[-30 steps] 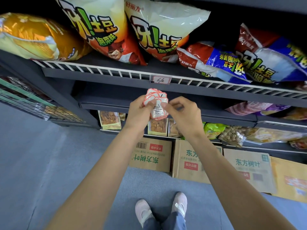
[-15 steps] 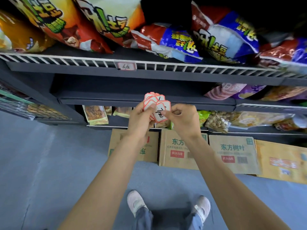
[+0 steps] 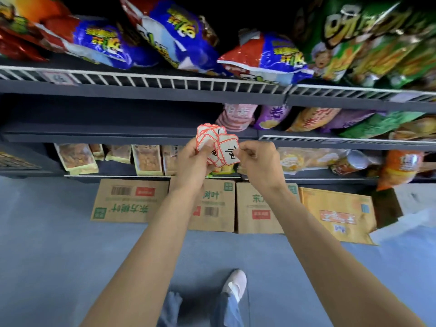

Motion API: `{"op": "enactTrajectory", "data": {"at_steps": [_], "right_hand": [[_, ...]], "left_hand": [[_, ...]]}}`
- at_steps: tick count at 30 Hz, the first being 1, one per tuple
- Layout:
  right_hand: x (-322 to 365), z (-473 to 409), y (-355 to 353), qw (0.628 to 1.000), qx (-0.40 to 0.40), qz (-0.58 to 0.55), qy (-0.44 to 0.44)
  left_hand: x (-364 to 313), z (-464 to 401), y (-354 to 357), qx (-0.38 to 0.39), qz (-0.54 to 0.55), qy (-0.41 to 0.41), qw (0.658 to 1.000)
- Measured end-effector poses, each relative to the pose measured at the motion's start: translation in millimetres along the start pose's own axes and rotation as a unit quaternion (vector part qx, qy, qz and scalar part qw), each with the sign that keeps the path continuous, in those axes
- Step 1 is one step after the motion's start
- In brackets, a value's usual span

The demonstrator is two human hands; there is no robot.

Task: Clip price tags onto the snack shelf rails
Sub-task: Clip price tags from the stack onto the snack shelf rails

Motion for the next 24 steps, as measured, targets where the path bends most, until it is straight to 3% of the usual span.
{"op": "enactTrajectory", "data": {"at_steps": [13, 19, 24], "right_hand": [[-53.7, 19.0, -67.8, 0.996, -0.069, 0.008, 0.058], [-86.8, 28.6, -98.9, 0.982, -0.11, 0.157, 0.002], [-140.0, 21.7, -142.0, 0.981, -0.102, 0.163, -0.034]], "left_hand": [[23.9, 40.4, 70.7, 0.04, -0.003, 0.006, 0.999], [51.1, 55.7, 119.1, 0.074, -0.027, 0.018, 0.997], [91.3, 65.8, 177.5, 0.052, -0.046, 0.026, 0.997]]}}
Point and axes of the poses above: each hand's wrist, its own z-axis away from the middle knuckle, its own y-axis out of the palm, x = y × z, the point moved 6 cm from there along -z, towards the middle knuckle, and after that the axes turned 15 degrees about z, right-handed, at the moved point
